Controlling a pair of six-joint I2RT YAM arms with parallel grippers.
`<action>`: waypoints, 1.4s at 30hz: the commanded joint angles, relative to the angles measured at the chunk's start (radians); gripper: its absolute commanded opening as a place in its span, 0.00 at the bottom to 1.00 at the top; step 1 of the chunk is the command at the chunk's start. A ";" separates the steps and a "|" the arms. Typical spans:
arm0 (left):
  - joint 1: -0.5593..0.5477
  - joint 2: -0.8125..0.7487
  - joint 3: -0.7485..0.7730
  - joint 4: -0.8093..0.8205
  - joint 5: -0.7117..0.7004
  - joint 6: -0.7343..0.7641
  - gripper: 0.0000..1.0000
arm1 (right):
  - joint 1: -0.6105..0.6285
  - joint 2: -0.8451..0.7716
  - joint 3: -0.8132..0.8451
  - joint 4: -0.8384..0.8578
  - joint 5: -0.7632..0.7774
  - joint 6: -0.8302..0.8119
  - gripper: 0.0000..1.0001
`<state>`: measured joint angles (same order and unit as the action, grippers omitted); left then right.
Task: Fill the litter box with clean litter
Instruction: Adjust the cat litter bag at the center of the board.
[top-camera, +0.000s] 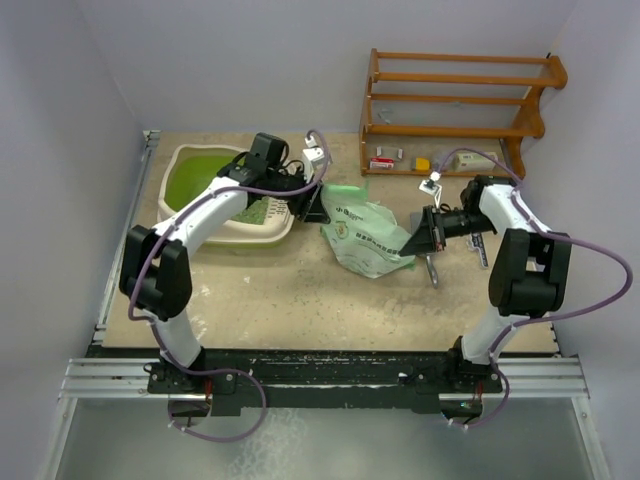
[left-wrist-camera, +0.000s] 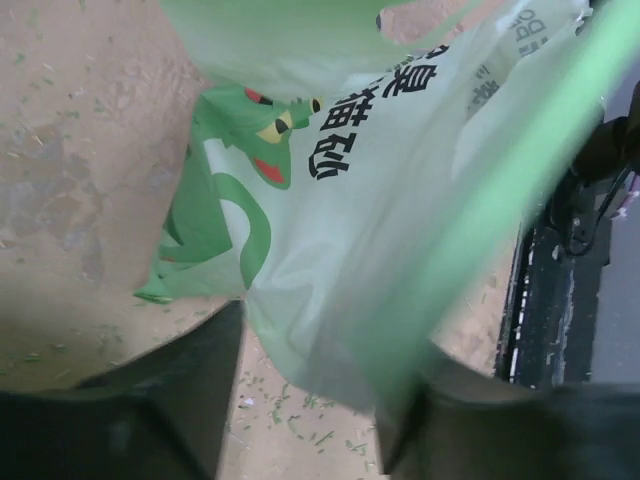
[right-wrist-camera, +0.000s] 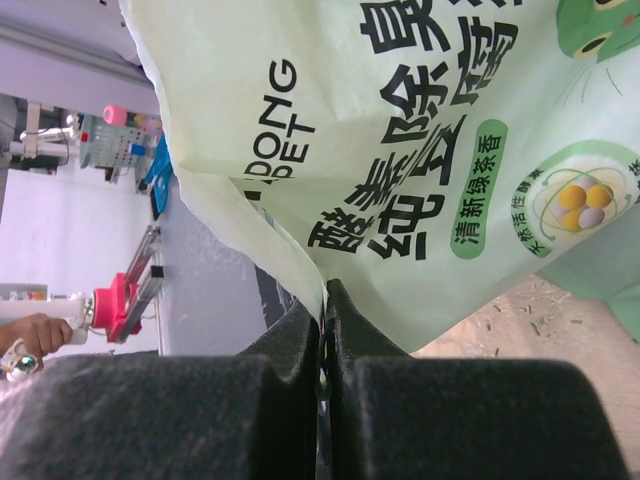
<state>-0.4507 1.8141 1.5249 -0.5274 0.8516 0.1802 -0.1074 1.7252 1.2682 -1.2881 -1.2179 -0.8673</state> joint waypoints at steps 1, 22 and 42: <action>0.011 -0.133 -0.090 0.264 0.052 -0.056 0.58 | -0.009 -0.015 0.007 -0.254 -0.063 -0.173 0.00; -0.014 0.068 0.089 0.219 0.089 -0.165 0.03 | -0.009 -0.001 0.177 0.145 0.152 0.229 0.00; -0.059 -0.142 -0.010 0.241 0.014 -0.254 0.03 | 0.127 0.234 0.507 0.079 0.174 0.206 0.00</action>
<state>-0.5003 1.7763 1.5730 -0.3477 0.8700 -0.0277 -0.0429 1.9648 1.7176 -1.2228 -1.0370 -0.6403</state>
